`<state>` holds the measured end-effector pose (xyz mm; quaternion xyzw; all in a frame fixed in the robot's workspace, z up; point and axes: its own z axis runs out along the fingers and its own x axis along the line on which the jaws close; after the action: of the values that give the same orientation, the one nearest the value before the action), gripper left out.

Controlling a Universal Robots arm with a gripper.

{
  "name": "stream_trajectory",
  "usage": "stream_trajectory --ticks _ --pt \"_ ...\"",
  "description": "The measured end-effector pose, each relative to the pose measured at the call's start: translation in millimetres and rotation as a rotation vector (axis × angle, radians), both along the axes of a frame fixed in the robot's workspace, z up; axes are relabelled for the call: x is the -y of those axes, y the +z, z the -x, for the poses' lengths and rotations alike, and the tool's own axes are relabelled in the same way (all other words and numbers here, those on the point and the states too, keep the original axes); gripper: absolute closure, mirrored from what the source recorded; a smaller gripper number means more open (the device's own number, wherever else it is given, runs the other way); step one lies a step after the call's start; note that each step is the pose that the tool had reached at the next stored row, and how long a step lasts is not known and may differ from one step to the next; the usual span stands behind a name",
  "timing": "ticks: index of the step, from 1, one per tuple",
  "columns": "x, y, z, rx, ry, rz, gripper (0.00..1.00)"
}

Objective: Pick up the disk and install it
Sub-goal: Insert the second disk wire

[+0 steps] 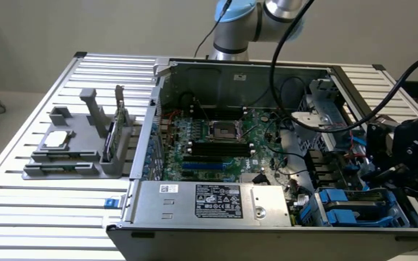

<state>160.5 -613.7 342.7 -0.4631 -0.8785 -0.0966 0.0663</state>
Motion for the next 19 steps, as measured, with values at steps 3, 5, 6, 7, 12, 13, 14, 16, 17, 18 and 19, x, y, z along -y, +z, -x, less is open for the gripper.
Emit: stream_trajectory --ticks 3,5,6,7,12,13,14,16,17,18,19 --pt "3.1 -0.2 0.4 -0.0023 0.0 0.0236 0.84" --pt "8.2 -1.1 1.2 -0.0023 0.0 0.0267 0.84" --pt "10.4 -1.3 1.5 -0.0023 0.0 0.0269 0.84" --pt "11.1 -1.4 2.1 -0.0023 -0.001 0.0272 0.84" --pt "12.0 1.5 2.9 -0.0037 -0.013 0.0252 0.84" --pt "12.1 2.3 2.9 -0.0038 -0.017 0.0242 0.84" --pt "12.2 2.8 2.9 -0.004 -0.02 0.0233 0.84" --pt "12.4 3.5 3.1 -0.0045 -0.028 0.0228 0.84" --pt "12.4 3.3 3.7 -0.0046 -0.032 0.0224 0.84" --pt "12.4 3.4 3.8 -0.0046 -0.034 0.0225 0.84" --pt "12.4 3.4 3.7 -0.0046 -0.034 0.0226 0.84"
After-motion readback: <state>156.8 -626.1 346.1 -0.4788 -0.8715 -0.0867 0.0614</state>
